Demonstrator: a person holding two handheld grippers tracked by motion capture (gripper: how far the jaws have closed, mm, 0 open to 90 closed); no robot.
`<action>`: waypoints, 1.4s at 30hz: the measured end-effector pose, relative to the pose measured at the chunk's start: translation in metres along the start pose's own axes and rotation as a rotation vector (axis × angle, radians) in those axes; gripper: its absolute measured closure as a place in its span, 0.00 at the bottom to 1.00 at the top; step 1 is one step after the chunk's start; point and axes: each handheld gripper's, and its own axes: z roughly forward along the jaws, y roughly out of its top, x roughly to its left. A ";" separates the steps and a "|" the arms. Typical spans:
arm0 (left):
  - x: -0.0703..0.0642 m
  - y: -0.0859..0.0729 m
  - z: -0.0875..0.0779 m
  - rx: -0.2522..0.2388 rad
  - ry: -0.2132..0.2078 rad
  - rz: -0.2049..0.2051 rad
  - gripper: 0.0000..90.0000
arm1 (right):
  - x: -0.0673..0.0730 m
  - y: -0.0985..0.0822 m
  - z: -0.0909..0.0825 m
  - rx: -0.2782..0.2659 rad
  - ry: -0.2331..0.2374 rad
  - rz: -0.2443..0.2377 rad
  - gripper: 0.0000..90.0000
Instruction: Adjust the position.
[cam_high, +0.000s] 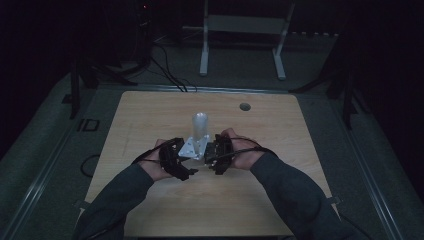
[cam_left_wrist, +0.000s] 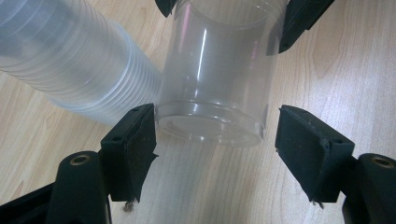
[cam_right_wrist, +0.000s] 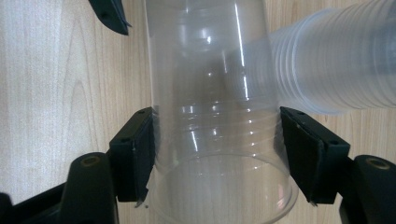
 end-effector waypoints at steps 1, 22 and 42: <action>0.000 0.000 0.000 -0.004 -0.002 -0.003 0.33 | 0.000 0.000 0.000 0.000 0.002 0.000 0.35; 0.004 -0.006 0.001 -0.007 -0.026 -0.015 0.46 | 0.002 0.001 0.000 -0.002 0.008 -0.016 0.35; 0.008 -0.017 -0.002 -0.092 -0.034 -0.099 0.47 | -0.003 -0.003 -0.009 -0.053 -0.006 0.011 0.15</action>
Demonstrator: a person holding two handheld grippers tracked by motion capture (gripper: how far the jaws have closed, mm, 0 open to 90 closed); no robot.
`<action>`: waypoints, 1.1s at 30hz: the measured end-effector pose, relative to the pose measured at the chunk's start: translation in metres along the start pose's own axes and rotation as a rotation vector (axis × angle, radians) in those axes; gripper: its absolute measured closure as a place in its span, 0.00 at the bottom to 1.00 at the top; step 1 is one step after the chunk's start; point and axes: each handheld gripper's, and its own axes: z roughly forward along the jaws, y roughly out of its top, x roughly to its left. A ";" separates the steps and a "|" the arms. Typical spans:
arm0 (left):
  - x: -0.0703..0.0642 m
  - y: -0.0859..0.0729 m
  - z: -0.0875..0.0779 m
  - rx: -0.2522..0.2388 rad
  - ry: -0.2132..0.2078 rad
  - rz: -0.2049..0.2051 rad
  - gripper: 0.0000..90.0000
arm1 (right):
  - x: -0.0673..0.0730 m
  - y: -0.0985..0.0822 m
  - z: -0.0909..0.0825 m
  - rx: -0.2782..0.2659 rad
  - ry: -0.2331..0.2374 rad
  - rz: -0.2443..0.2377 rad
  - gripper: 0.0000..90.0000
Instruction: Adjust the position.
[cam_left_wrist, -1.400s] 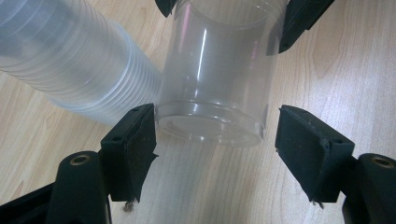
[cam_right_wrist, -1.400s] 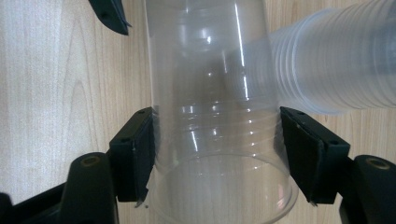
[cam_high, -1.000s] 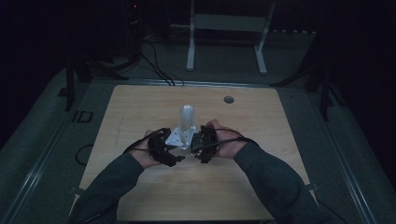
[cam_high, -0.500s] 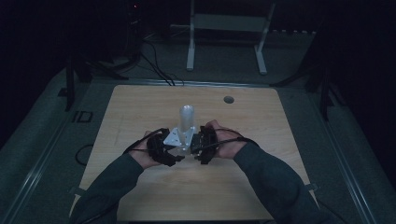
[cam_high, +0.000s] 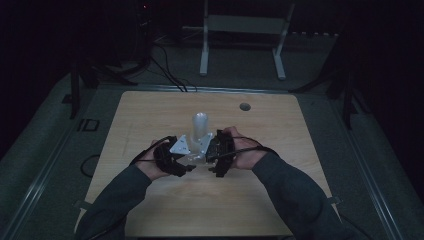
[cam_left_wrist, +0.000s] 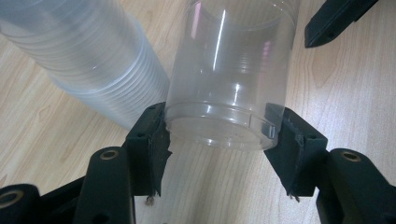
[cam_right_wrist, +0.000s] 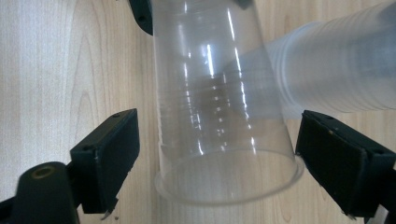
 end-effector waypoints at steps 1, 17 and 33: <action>0.000 0.000 0.000 -0.002 0.000 -0.002 0.47 | 0.000 0.000 -0.001 -0.002 0.000 0.002 0.15; 0.004 -0.015 -0.006 -0.038 0.010 -0.043 0.47 | -0.005 -0.009 -0.013 -0.046 -0.035 0.040 0.14; 0.005 -0.036 -0.020 -0.170 0.050 -0.147 0.47 | -0.004 -0.027 -0.020 -0.150 -0.035 0.156 0.18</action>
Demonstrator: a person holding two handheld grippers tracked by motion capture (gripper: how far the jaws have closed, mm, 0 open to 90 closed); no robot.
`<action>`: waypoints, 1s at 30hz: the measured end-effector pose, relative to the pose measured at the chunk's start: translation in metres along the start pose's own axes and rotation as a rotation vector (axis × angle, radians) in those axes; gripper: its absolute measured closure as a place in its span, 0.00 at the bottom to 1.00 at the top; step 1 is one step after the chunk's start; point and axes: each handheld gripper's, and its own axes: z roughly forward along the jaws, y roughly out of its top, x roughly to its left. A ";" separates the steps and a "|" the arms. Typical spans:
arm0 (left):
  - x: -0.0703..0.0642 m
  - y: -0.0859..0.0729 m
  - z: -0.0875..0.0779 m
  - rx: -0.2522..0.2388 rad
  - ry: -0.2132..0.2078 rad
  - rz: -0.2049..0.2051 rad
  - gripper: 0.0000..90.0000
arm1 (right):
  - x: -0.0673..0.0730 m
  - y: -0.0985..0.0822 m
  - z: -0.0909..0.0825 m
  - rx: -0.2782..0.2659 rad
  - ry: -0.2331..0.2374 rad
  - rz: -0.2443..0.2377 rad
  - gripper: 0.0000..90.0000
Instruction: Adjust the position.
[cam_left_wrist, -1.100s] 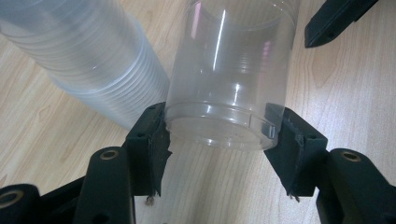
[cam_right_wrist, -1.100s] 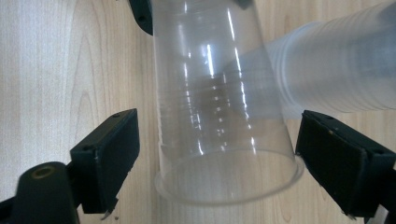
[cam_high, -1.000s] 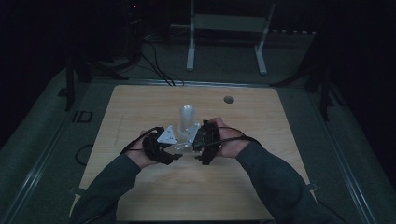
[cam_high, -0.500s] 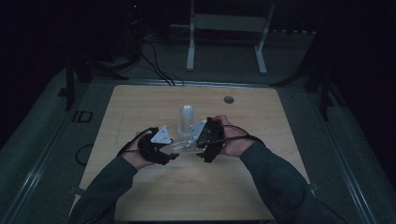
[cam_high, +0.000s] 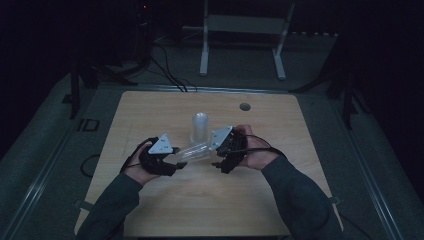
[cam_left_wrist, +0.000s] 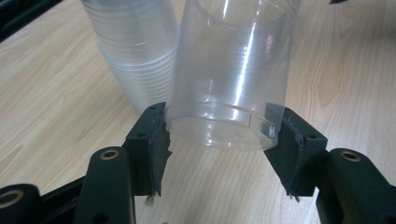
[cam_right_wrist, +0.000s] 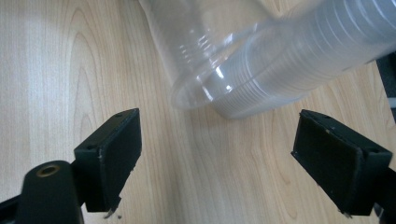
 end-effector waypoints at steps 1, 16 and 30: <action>0.000 0.000 -0.001 -0.005 0.000 -0.002 0.47 | 0.000 -0.001 0.000 -0.010 0.002 0.013 0.18; 0.002 -0.005 -0.006 -0.060 -0.005 -0.030 0.47 | 0.002 -0.009 0.004 -0.090 0.008 0.106 0.33; 0.012 -0.013 -0.016 -0.130 -0.005 -0.080 0.47 | 0.004 -0.021 0.010 -0.129 0.031 0.148 0.43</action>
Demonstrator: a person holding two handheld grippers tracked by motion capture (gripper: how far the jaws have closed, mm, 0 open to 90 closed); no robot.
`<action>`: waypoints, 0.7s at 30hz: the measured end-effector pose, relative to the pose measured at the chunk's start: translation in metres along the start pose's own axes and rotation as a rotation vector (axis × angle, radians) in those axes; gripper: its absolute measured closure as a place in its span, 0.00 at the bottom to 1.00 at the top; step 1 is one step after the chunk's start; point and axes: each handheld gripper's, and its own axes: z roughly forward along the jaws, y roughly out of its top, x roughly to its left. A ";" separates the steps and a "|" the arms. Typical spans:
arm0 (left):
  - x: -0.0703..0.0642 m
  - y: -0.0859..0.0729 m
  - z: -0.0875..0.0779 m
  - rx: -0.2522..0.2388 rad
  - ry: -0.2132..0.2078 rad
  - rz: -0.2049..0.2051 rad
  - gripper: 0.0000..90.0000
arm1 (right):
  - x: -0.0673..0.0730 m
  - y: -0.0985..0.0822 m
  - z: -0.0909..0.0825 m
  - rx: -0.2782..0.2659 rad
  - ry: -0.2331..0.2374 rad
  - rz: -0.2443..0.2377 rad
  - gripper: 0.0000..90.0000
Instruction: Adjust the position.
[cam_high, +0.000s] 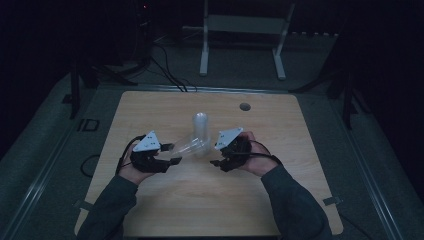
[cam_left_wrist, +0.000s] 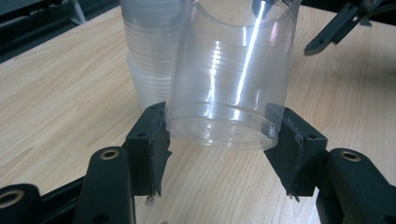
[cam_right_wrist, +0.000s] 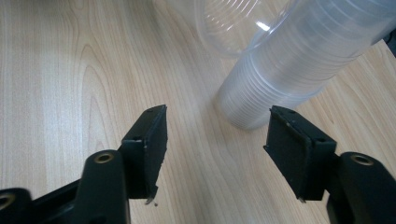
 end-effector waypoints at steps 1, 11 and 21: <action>0.000 0.000 0.000 -0.003 -0.001 -0.001 0.47 | 0.001 -0.001 0.001 -0.004 -0.002 0.006 0.44; 0.001 -0.004 0.000 -0.023 -0.014 -0.015 0.47 | 0.006 -0.008 0.013 -0.075 0.012 0.067 0.45; 0.003 -0.006 -0.003 -0.045 -0.022 -0.031 0.47 | 0.008 -0.011 0.017 -0.131 0.035 0.111 0.45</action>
